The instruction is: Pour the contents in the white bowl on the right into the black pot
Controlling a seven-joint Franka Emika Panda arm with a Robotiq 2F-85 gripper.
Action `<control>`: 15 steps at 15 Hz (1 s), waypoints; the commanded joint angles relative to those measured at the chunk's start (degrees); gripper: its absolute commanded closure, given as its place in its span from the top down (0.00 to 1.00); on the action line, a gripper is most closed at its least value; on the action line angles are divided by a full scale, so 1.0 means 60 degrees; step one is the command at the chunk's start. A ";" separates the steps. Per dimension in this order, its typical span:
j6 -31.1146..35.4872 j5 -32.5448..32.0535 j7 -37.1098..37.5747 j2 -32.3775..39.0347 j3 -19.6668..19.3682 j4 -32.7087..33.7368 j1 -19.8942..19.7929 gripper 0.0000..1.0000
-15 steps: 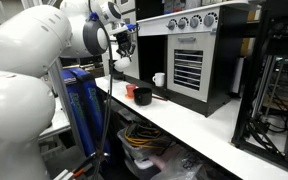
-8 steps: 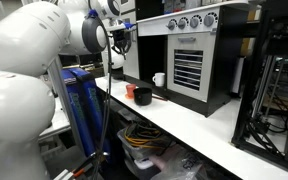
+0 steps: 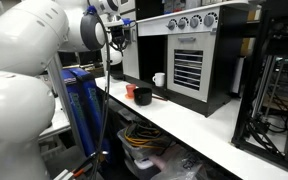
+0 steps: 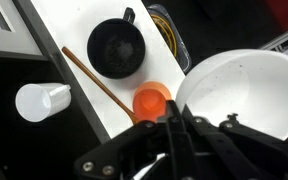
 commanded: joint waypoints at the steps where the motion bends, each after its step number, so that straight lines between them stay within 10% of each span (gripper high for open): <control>1: 0.0033 0.0285 0.0029 -0.0336 0.0186 -0.0194 -0.0148 0.01; 15: 0.0102 0.0076 0.0175 -0.0641 0.0045 -0.0268 0.0000 0.04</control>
